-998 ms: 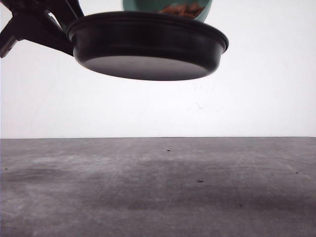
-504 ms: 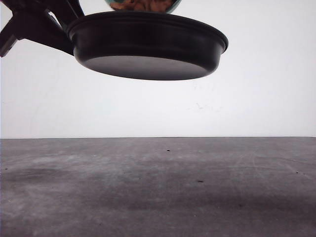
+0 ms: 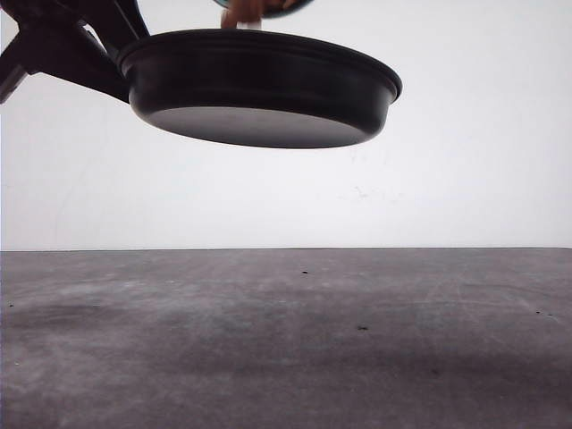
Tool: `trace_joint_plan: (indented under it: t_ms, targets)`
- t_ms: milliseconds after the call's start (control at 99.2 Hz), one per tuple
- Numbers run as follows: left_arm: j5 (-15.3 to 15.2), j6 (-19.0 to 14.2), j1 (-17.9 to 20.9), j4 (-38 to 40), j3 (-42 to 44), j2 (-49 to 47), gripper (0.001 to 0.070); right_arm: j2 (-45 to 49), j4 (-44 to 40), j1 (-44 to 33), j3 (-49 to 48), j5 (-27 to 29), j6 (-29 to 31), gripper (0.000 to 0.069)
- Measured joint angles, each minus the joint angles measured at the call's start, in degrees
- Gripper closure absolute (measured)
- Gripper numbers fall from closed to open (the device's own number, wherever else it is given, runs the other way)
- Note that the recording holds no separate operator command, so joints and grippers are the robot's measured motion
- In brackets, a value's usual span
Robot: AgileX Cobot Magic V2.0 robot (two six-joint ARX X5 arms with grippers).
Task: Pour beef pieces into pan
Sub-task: 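Tilt the green bowl over the held pan, pouring beef pieces in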
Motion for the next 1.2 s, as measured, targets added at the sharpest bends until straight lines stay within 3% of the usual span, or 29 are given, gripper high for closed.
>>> trace_joint_plan:
  t_ms: [988, 1200]
  targets:
    - [-0.04, -0.04, 1.62, 1.7, 0.02, 0.09, 0.0663, 0.04, 3.65, -2.89, 0.0, -1.03, 0.33, 0.0677]
    - [0.0, -0.02, 1.73, 2.43, 0.02, 0.11, 0.0663, -0.11, 3.1, -3.72, 0.0, -0.87, 3.69, 0.0676]
